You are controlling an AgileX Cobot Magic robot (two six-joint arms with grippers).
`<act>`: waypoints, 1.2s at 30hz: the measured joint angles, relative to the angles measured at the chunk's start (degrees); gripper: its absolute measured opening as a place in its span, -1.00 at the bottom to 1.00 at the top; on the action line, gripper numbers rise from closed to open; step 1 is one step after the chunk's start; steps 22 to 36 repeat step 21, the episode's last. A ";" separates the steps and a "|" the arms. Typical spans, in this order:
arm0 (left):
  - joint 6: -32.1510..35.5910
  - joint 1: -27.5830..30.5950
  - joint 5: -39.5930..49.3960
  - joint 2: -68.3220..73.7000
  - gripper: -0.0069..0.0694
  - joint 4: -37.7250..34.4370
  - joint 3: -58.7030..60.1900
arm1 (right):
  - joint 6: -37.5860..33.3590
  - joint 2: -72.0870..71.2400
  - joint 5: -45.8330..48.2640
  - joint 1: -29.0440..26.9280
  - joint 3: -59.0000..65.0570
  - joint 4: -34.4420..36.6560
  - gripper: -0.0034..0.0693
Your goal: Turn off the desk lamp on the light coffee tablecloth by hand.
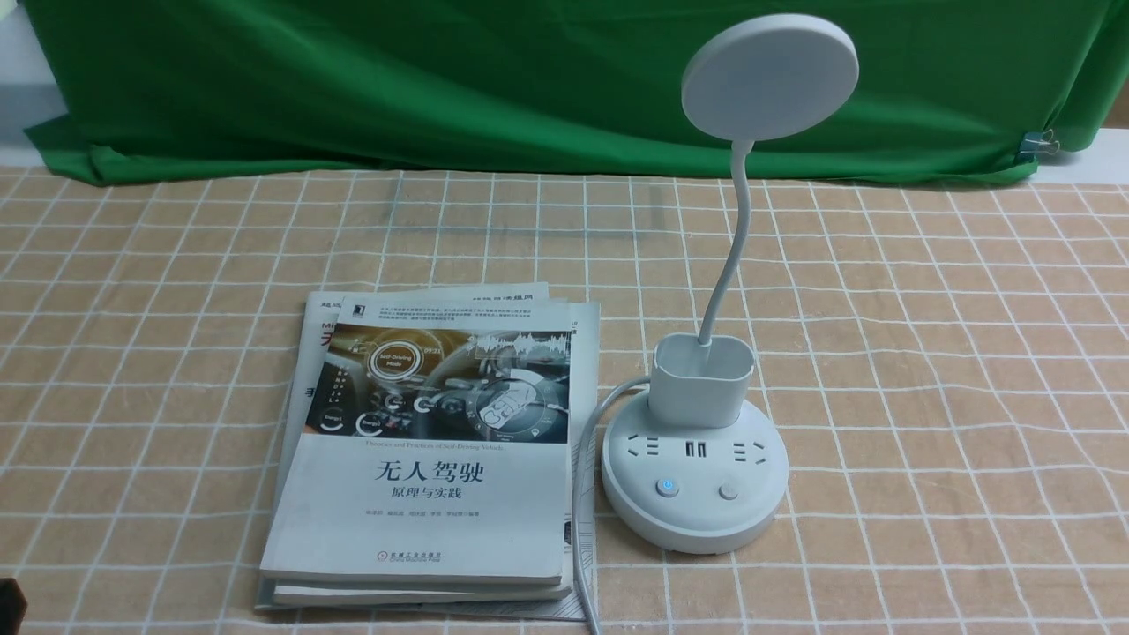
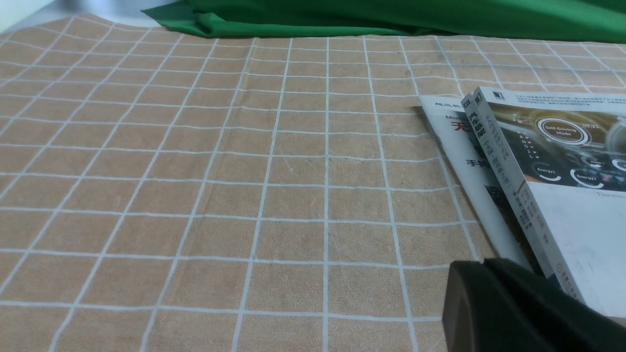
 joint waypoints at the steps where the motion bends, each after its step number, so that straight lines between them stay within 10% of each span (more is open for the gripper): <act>1: 0.00 0.00 0.00 0.00 -0.81 0.00 0.00 | 0.00 0.00 0.00 0.00 0.00 0.00 -0.38; 36: 0.00 0.00 0.00 0.00 -0.81 0.00 0.00 | 0.05 0.00 0.00 0.00 0.00 0.00 -0.29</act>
